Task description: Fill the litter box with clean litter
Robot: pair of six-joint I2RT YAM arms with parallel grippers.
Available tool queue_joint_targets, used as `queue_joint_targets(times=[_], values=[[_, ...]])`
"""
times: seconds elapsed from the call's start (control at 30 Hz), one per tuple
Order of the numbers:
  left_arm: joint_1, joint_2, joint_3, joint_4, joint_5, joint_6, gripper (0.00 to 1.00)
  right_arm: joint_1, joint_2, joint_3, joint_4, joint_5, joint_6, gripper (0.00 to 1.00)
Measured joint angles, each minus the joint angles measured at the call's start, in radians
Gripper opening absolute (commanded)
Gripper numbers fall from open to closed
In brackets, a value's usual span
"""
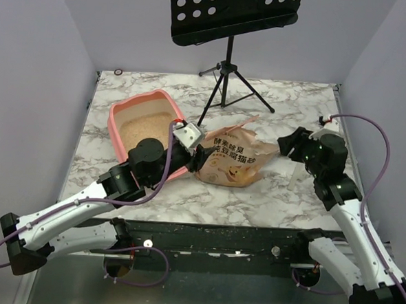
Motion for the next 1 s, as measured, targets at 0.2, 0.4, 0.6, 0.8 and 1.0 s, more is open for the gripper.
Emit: queue_joint_targets(times=[0.2,0.4,0.6,0.8,1.0], values=[[0.002,-0.088,-0.020,-0.155,-0.064,-0.068,0.42,0.000,-0.206,-0.005,-0.105,-0.076,-0.053,0.65],[0.007,-0.019,-0.135,-0.193,-0.048,-0.276,0.08,0.000,-0.257,0.013,-0.179,-0.171,-0.077,0.58],[0.019,0.127,-0.254,-0.175,-0.049,-0.405,0.00,0.000,-0.271,0.013,-0.208,-0.235,-0.077,0.49],[0.083,0.234,-0.293,-0.092,-0.046,-0.485,0.00,0.000,-0.298,0.013,-0.214,-0.279,-0.074,0.52],[0.151,0.348,-0.313,-0.045,-0.073,-0.523,0.00,0.000,-0.320,0.011,-0.212,-0.318,-0.066,0.52]])
